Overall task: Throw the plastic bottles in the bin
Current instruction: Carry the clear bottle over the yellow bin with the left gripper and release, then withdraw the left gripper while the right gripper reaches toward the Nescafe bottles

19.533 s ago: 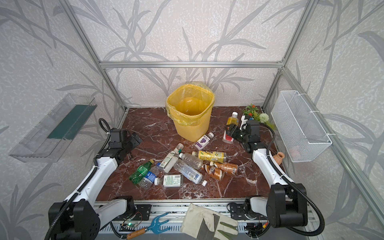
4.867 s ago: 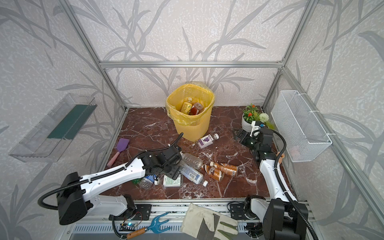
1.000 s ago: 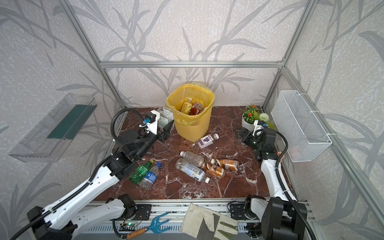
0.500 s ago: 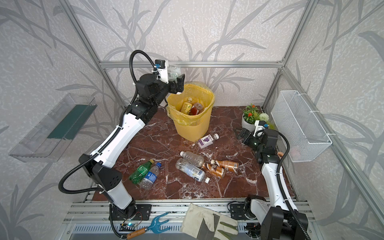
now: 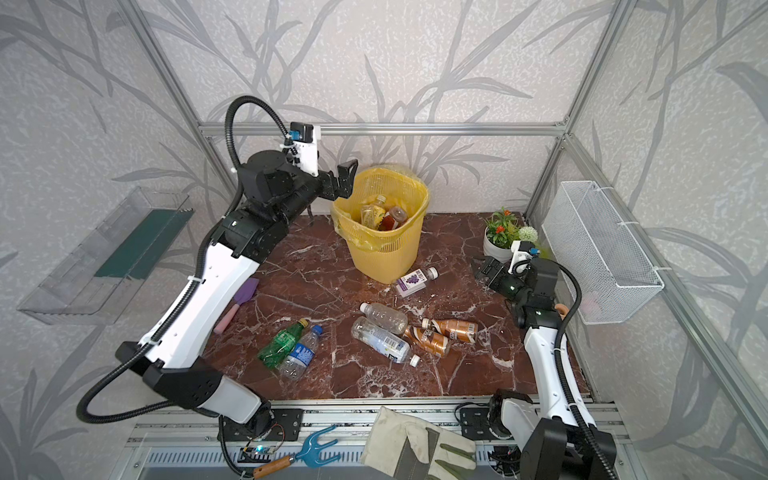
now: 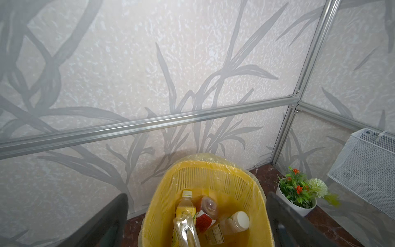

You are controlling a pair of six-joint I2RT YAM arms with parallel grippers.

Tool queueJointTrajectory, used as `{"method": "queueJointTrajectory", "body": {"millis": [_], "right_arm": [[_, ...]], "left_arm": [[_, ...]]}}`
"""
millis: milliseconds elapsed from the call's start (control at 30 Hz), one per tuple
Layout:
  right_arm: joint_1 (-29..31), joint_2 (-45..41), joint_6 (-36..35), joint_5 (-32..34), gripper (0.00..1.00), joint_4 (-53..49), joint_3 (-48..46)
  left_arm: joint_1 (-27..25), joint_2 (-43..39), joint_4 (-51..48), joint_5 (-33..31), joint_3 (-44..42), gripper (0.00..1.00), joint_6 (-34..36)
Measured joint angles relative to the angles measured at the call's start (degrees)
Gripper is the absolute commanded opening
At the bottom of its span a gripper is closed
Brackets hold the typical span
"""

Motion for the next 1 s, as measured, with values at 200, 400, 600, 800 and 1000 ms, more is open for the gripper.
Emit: {"method": "queueJointTrajectory", "body": {"millis": [200, 400, 600, 800, 1000], "right_arm": [[0.0, -0.17, -2.78, 1.57, 0.95, -6.67, 0.26], [2.43, 0.04, -10.75, 4.59, 0.92, -16.57, 5.31], [12.41, 3.3, -22.32, 10.84, 0.84, -26.25, 14.12], [22.47, 6.99, -32.28, 18.16, 0.7, -34.93, 18.27], [31.47, 10.93, -38.86, 24.92, 0.56, -41.88, 20.94]], "left_arm": [[-1.01, -11.13, 6.99, -3.87, -19.74, 0.99, -1.7], [1.05, -19.32, 5.84, -14.32, -31.98, 0.99, -7.61], [5.84, -25.83, 3.15, -19.43, -39.87, 0.99, -15.56], [12.26, -29.7, -1.44, -21.55, -48.06, 0.99, -25.66], [18.16, -32.7, -5.49, -21.11, -53.72, 0.99, -33.0]]}}
